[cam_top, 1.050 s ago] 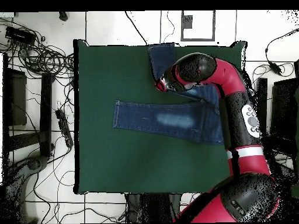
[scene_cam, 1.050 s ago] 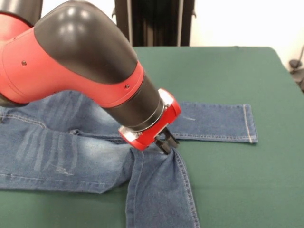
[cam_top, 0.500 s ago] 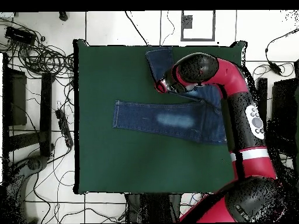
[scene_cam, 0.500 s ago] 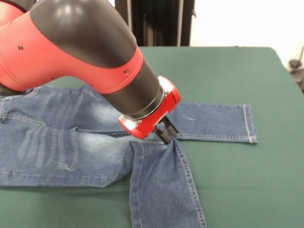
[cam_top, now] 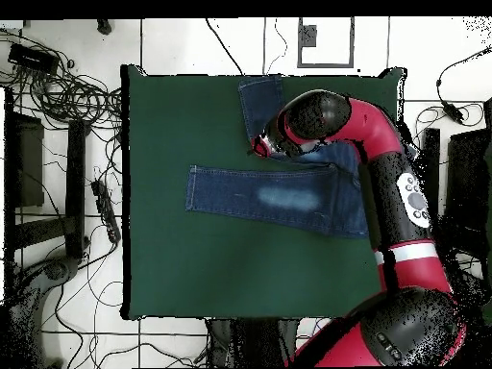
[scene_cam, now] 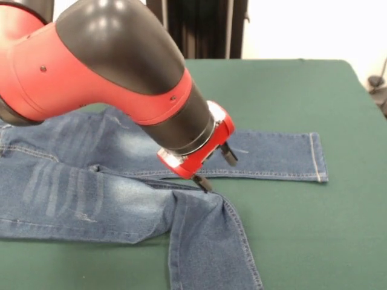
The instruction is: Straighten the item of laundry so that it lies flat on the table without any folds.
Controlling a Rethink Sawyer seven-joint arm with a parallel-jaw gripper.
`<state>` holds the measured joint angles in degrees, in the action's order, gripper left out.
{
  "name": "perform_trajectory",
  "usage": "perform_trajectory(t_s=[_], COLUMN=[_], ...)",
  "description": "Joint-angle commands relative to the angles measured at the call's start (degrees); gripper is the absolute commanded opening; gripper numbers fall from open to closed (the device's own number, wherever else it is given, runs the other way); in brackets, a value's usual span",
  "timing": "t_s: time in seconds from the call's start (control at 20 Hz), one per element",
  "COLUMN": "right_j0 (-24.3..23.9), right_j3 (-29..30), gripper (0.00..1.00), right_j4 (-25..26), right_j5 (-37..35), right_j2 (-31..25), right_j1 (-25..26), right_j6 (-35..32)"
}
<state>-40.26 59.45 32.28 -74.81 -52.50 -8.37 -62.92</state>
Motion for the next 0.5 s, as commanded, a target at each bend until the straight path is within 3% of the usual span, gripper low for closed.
perform_trajectory(t_s=[0.05,0.35,0.5], right_j0=[4.44,6.59,8.7], right_j3=[2.92,-4.09,-11.66], gripper=[1.0,1.0,1.0], right_j4=[1.42,-0.46,0.24], right_j5=[-2.77,-12.91,-16.31], right_j2=[4.79,4.93,4.51], right_j1=[0.14,-2.75,-3.9], right_j6=[6.65,7.28,5.34])
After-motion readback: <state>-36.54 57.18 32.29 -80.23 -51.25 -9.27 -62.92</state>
